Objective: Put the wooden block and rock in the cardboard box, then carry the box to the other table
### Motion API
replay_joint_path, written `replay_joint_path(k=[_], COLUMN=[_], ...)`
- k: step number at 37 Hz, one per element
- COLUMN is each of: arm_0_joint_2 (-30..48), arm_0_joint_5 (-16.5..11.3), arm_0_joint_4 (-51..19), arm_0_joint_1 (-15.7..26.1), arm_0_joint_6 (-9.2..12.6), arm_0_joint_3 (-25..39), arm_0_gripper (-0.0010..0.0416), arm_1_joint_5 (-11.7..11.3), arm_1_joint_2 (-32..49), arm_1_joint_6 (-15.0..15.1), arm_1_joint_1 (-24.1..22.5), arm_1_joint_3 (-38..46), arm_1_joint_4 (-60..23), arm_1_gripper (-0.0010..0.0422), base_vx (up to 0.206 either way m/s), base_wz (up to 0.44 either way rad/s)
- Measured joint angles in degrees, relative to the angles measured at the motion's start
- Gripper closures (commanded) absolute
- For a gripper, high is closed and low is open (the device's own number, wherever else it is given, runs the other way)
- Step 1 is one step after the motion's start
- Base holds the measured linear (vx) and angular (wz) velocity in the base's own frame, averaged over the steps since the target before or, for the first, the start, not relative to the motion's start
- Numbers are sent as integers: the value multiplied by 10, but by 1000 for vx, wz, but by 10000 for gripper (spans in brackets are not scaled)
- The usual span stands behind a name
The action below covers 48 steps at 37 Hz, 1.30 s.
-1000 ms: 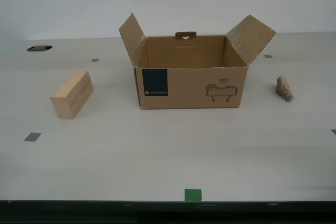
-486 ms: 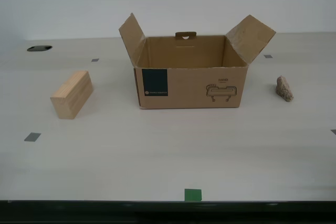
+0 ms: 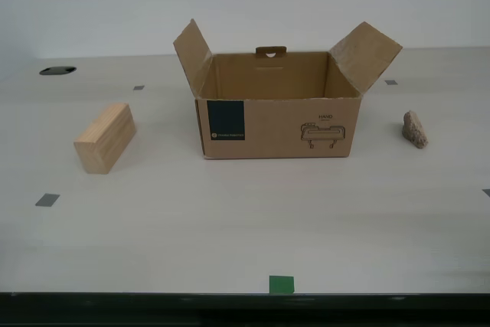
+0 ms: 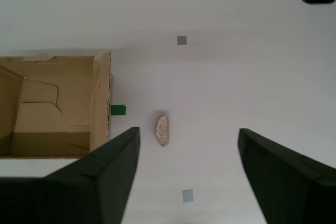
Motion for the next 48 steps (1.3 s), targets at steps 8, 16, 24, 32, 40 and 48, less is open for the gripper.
replay_joint_path(k=[8,16,24,32,40,48], arm_0_joint_2=[0,0,0,0,0,0], arm_0_joint_5=[0,0,0,0,0,0], arm_0_joint_4=[0,-2,-3,-3,-2,-2], arm_0_joint_1=[0,1,2,3,2,3], arm_0_joint_6=[1,-19,-18,-18,-18,-18], arm_0_joint_3=[0,0,0,0,0,0], arm_0_gripper=[36,59,12,21,32,51], arm_1_joint_5=[0,0,0,0,0,0], arm_1_joint_2=[0,0,-3,-3,-3,-3], arm_1_joint_6=[0,0,0,1,1,1], arm_1_joint_1=[0,-1,-1,-1,-1,0], arm_1_joint_3=[0,0,0,0,0,0], arm_1_joint_4=[0,0,-2,6,12,13], arm_1_gripper=[14,14,14,14,14,14], base_vx=[0,0,0,0,0,0], base_wz=[0,0,0,0,0,0])
